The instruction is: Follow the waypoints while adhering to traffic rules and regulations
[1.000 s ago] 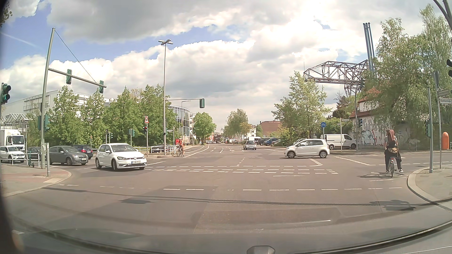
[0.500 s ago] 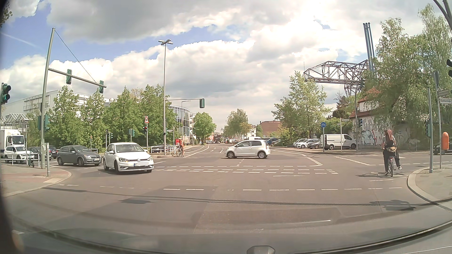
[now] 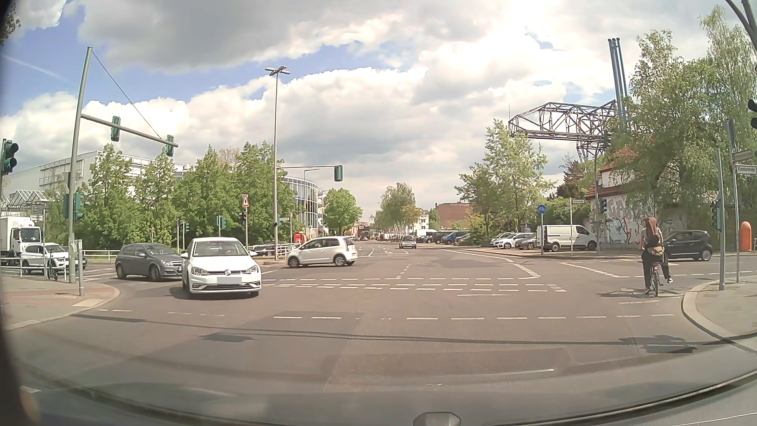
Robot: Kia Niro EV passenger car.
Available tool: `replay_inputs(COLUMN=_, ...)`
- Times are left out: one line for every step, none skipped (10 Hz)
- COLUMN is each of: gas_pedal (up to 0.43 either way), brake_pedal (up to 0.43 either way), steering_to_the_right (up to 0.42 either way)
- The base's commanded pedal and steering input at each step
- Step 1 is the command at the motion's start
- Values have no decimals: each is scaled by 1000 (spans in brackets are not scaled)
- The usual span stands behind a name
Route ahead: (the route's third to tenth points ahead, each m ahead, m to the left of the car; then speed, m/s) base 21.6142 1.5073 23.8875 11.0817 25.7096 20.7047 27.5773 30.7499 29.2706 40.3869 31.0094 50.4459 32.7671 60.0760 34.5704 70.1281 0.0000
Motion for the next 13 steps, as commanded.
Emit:
replay_inputs(gas_pedal=0, brake_pedal=335, steering_to_the_right=-22)
replay_inputs(gas_pedal=0, brake_pedal=335, steering_to_the_right=-23)
replay_inputs(gas_pedal=0, brake_pedal=335, steering_to_the_right=-23)
replay_inputs(gas_pedal=0, brake_pedal=335, steering_to_the_right=-23)
replay_inputs(gas_pedal=0, brake_pedal=335, steering_to_the_right=-23)
replay_inputs(gas_pedal=0, brake_pedal=335, steering_to_the_right=-23)
replay_inputs(gas_pedal=0, brake_pedal=335, steering_to_the_right=-23)
replay_inputs(gas_pedal=0, brake_pedal=335, steering_to_the_right=-23)
replay_inputs(gas_pedal=0, brake_pedal=335, steering_to_the_right=-23)
replay_inputs(gas_pedal=0, brake_pedal=335, steering_to_the_right=-23)
replay_inputs(gas_pedal=0, brake_pedal=335, steering_to_the_right=-23)
replay_inputs(gas_pedal=0, brake_pedal=335, steering_to_the_right=-23)
replay_inputs(gas_pedal=0, brake_pedal=341, steering_to_the_right=-23)
